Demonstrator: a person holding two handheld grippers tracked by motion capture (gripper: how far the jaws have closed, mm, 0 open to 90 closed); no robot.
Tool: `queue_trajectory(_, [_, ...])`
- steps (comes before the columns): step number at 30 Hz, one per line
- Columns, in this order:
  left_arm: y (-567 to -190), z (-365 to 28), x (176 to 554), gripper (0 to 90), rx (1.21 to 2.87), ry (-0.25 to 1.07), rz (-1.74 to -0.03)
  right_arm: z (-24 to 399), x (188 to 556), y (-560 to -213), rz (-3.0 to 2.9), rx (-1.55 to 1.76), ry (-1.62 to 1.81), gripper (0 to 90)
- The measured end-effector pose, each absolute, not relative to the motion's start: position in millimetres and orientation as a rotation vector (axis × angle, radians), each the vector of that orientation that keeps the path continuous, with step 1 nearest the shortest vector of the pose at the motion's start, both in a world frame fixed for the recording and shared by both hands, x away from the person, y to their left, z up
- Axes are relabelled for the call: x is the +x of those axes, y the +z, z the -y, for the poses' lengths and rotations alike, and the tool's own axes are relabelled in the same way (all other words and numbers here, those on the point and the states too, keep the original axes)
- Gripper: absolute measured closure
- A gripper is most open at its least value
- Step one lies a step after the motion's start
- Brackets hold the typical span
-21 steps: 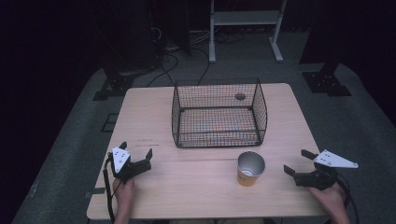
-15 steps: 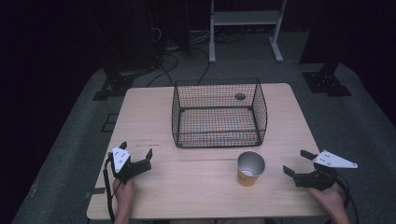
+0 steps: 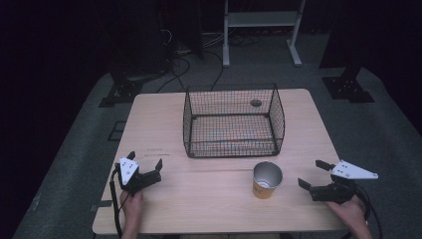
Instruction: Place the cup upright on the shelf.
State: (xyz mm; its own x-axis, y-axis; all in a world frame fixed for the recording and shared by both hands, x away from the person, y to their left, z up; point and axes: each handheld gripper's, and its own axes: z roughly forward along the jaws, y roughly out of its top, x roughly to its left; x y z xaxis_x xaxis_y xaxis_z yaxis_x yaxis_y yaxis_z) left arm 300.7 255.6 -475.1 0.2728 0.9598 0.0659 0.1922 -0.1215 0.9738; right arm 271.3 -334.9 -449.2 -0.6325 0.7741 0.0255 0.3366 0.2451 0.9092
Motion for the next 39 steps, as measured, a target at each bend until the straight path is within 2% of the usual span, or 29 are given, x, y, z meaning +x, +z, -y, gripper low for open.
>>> queue_trajectory(39, [-475.0, -255.3, 300.6, 0.0, 1.549, 0.969, -1.104, 295.4, 251.7, -445.8, -2.238, 0.856, 1.378, 2.8])
